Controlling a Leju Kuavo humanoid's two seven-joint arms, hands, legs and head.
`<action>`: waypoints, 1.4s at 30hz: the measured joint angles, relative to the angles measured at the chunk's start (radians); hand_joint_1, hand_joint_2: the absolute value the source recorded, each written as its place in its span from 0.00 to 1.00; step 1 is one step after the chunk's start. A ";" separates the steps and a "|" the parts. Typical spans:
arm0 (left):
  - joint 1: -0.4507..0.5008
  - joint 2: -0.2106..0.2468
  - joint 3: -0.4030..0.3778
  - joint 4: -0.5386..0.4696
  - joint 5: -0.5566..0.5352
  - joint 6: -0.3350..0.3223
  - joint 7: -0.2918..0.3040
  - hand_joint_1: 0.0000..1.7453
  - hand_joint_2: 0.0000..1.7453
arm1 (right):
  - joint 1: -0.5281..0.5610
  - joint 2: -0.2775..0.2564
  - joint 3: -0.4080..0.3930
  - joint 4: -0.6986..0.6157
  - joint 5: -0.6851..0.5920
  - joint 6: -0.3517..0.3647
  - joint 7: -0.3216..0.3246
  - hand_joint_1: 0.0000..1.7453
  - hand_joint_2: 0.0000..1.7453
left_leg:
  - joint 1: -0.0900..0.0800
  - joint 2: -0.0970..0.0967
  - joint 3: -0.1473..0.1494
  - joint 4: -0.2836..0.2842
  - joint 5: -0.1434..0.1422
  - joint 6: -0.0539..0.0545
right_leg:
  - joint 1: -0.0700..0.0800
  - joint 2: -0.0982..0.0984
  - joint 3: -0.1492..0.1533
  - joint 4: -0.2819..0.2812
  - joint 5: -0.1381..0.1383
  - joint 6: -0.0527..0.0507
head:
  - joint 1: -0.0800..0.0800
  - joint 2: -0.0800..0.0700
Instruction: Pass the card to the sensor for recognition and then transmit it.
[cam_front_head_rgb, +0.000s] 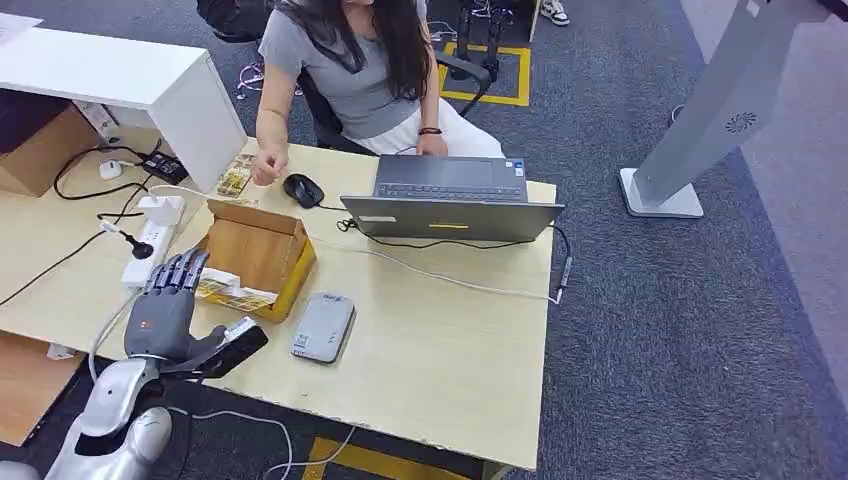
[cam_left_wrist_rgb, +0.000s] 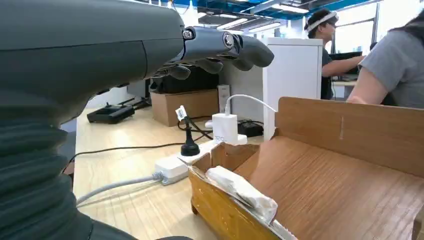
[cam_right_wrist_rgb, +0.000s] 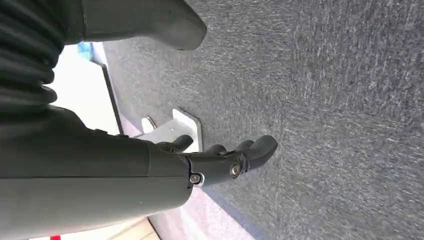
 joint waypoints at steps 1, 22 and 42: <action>-0.001 0.000 0.000 0.004 0.000 0.000 0.000 0.00 1.00 | 0.000 0.000 0.000 0.000 0.000 0.000 0.000 0.00 1.00 | 0.000 0.000 0.000 0.000 0.000 0.000 | 0.000 0.000 0.000 0.000 0.000 0.000 | 0.000 0.000; -0.051 -0.018 -0.012 0.082 -0.029 -0.039 0.027 0.00 1.00 | 0.000 0.000 -0.007 0.000 0.040 0.006 -0.010 0.00 1.00 | 0.000 0.000 0.000 0.000 0.000 0.000 | 0.000 0.000 -0.001 0.000 0.000 0.000 | 0.000 0.000; -0.125 -0.030 -0.061 0.142 -0.045 -0.052 0.039 0.00 1.00 | -0.001 0.000 -0.027 0.000 0.072 0.018 -0.010 0.00 1.00 | 0.000 0.000 0.000 0.000 0.000 0.000 | 0.000 0.000 0.000 0.000 0.000 0.000 | 0.000 0.000</action>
